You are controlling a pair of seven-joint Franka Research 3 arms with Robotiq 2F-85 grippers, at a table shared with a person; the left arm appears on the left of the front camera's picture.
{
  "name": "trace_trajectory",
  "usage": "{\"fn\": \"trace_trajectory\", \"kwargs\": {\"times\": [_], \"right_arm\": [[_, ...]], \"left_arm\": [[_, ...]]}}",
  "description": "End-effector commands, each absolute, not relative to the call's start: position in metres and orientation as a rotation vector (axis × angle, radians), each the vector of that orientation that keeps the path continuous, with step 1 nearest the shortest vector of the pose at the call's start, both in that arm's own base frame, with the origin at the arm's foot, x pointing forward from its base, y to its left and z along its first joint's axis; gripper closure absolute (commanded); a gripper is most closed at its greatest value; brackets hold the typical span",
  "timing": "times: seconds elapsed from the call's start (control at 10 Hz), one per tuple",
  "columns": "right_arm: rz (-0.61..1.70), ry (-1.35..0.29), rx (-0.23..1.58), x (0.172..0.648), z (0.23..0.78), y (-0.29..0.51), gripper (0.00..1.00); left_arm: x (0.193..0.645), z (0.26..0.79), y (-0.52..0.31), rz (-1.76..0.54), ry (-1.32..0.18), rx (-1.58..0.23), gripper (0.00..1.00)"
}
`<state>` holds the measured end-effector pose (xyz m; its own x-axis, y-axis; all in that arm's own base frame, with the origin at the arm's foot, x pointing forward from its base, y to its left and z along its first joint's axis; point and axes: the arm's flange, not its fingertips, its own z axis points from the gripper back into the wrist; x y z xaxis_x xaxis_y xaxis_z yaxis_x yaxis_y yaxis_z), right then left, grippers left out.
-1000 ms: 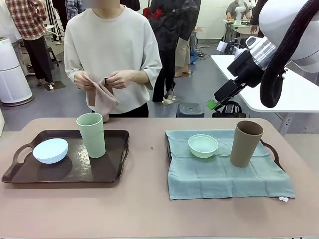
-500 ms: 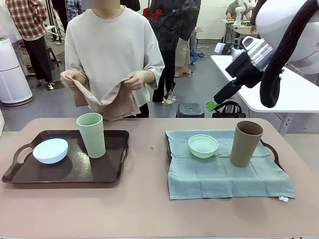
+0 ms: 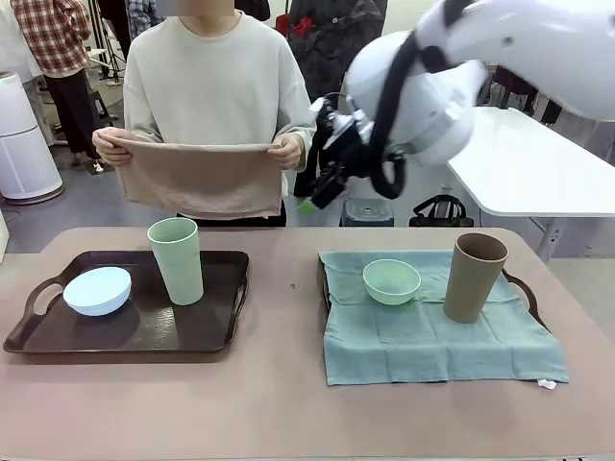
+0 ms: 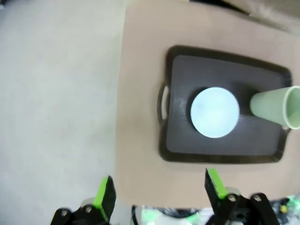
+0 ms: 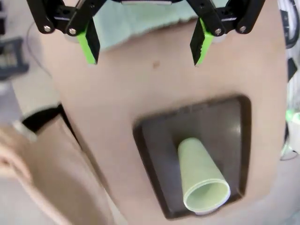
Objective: Set up a tray with a mat and arrange the tableware.
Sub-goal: Pick up the Picnic Bowl and Reusable plastic cup from the Handle tray in front of the human's position and hold them in the air.
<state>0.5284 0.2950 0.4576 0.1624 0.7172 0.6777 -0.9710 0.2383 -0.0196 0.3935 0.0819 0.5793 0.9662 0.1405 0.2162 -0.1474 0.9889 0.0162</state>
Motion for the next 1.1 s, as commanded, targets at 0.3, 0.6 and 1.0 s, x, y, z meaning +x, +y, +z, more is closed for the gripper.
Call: {"fn": "trace_trajectory", "kwargs": {"times": [0.3,0.6,1.0], "right_arm": [[1.529,-0.554,0.753,0.555,0.436,0.38,0.0],[1.522,-0.568,0.752,0.544,0.43,0.387,0.0],[1.761,-0.564,0.847,0.544,0.407,0.379,0.0]], "left_arm": [[0.425,0.543,0.085,0.057,-0.222,0.001,0.0],[0.423,0.537,0.081,0.075,-0.209,0.014,0.0],[0.425,0.539,0.079,0.073,-0.204,-0.002,0.0]]}}
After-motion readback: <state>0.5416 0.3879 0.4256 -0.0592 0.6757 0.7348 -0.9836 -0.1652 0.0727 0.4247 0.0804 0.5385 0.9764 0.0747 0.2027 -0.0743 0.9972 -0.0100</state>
